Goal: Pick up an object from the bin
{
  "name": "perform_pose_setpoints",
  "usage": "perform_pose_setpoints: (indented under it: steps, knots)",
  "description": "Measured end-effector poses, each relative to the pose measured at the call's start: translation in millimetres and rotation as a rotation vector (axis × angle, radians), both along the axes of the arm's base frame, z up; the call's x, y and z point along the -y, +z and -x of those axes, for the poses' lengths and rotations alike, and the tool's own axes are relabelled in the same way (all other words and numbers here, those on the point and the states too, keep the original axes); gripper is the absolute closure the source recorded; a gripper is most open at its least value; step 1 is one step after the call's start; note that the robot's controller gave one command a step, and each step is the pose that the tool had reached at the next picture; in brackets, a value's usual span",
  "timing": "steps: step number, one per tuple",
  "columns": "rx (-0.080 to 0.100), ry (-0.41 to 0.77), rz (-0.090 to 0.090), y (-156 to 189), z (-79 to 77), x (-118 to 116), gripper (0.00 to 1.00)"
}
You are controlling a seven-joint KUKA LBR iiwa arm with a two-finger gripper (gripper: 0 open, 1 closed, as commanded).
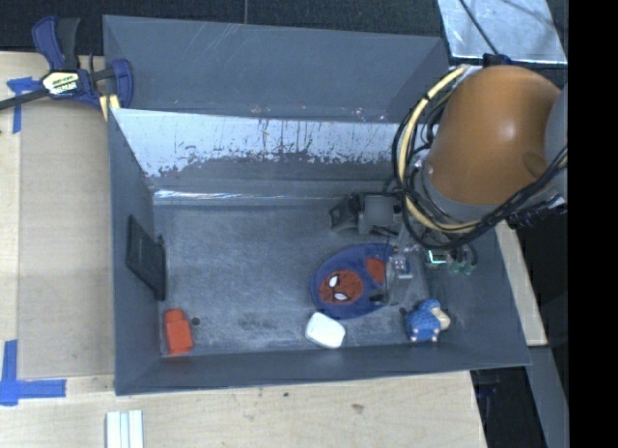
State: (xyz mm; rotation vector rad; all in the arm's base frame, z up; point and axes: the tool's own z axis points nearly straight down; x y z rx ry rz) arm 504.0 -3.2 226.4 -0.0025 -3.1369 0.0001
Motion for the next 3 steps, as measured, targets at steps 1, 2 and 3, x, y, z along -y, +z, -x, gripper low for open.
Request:
perform_pose_setpoints:
  steps: [1,2,3]
  knots:
    - [-0.001,-0.082,0.001,-82,3.2,14,0.00]
    - [0.006,-0.284,-0.001,-141,-28.2,43,0.00]
    - [0.016,-0.284,0.000,-137,-31.6,44,1.00]
